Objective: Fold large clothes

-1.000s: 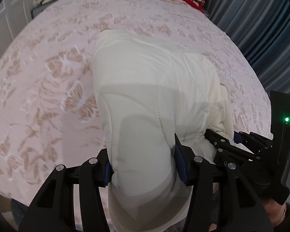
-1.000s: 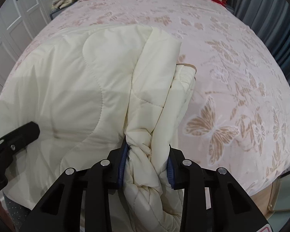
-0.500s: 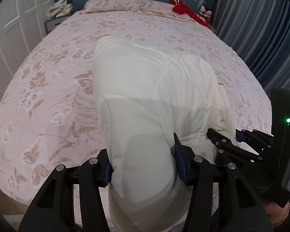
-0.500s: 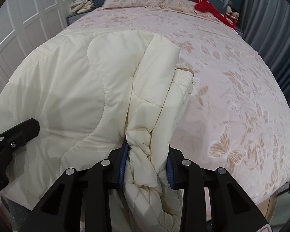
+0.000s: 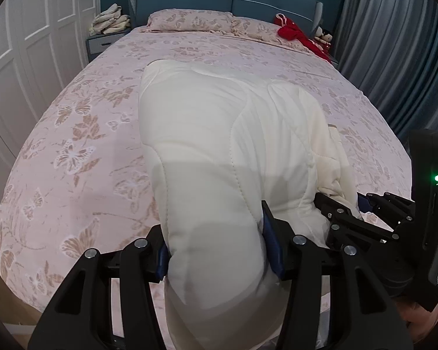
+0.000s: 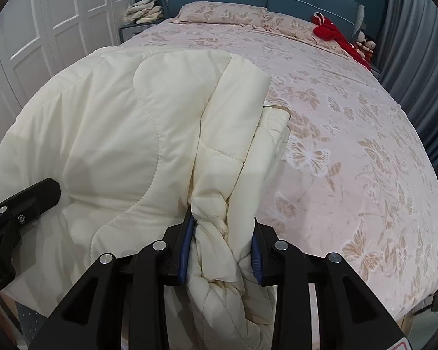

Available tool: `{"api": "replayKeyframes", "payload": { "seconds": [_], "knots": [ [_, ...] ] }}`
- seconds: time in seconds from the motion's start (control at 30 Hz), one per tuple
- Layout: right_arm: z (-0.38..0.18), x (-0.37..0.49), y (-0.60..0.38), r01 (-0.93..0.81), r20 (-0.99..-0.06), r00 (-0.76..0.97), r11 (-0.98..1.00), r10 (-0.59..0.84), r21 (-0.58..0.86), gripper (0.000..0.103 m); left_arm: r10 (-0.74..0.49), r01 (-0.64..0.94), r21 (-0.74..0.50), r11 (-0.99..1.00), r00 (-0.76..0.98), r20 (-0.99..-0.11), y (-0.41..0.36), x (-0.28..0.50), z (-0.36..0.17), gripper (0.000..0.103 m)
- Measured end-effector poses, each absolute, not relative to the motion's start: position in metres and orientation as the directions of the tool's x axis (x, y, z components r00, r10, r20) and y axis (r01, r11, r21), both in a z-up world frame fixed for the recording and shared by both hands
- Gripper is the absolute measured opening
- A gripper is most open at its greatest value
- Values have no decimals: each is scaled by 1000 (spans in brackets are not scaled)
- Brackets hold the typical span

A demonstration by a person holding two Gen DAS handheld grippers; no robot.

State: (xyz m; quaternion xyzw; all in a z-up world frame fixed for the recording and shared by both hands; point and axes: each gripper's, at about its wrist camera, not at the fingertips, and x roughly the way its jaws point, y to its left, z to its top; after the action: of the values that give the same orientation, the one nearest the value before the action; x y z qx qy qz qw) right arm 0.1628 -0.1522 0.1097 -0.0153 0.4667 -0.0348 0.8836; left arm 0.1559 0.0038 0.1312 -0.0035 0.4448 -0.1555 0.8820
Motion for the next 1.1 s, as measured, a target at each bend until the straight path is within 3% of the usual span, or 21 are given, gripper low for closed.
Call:
{"api": "replayKeyframes", "payload": {
  "seconds": [0.33,0.67,1.1],
  "knots": [
    [96,178,-144,50,-837,541,997,-81,-65,32,-286,258,-167,952,540,-792,20,174,116,50],
    [56,196,-150,69,-876,480,997,-54,-24,32,-252,215,-166,963,480,-841,20,206,66,56],
    [89,194,-159,94,-825,560,995,-81,-35,30,-260,239,-153,959,529,-808,17,210,82,56]
  ]
}}
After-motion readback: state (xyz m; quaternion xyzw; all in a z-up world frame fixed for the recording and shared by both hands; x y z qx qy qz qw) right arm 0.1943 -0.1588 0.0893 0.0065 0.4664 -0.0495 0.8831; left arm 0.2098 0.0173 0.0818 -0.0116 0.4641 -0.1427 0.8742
